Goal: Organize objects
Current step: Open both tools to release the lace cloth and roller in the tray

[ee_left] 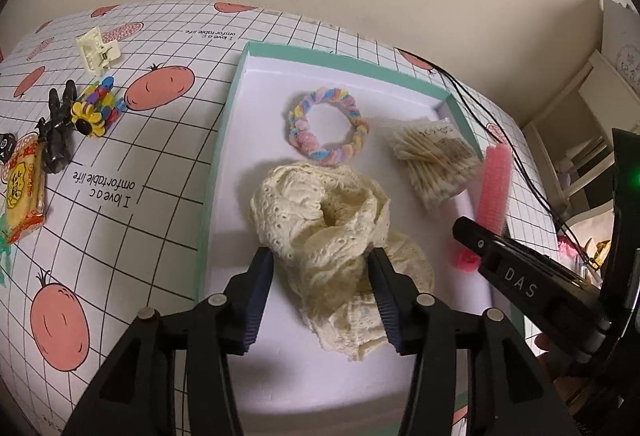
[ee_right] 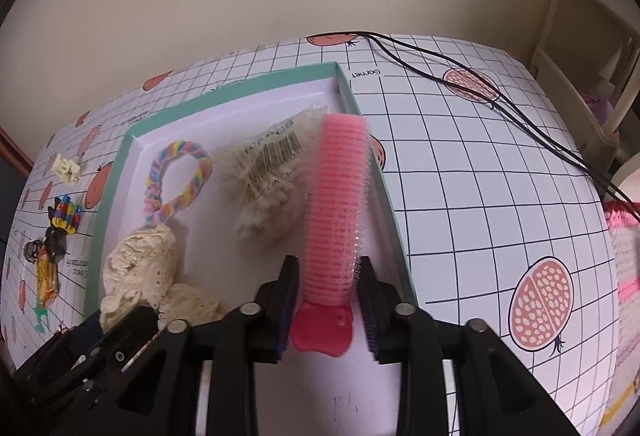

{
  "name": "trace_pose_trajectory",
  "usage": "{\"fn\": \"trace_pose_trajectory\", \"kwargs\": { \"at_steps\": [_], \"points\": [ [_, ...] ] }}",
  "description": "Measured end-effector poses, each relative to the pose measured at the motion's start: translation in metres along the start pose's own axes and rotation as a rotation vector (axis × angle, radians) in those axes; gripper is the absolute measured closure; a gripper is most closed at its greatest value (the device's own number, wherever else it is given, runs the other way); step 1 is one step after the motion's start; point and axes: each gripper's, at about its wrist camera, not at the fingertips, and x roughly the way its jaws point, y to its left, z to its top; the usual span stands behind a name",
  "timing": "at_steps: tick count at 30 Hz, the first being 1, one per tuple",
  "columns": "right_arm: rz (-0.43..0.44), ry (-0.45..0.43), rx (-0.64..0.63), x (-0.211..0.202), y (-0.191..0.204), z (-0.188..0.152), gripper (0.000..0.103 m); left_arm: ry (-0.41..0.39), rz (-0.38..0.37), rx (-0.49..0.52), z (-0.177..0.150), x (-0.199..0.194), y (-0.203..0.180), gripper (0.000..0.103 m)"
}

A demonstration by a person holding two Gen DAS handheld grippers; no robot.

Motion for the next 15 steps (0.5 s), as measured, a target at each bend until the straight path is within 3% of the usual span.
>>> {"fn": "trace_pose_trajectory", "kwargs": {
  "at_steps": [13,15],
  "points": [
    [0.027,-0.086,0.004,-0.036,0.006,0.012,0.063,-0.074,-0.02,-0.021,0.013,-0.025,-0.003,0.05],
    [0.03,-0.085,0.0,-0.037,0.008,0.012,0.063,-0.089,-0.014,-0.025,0.013,-0.027,-0.001,0.04]
  ]
}}
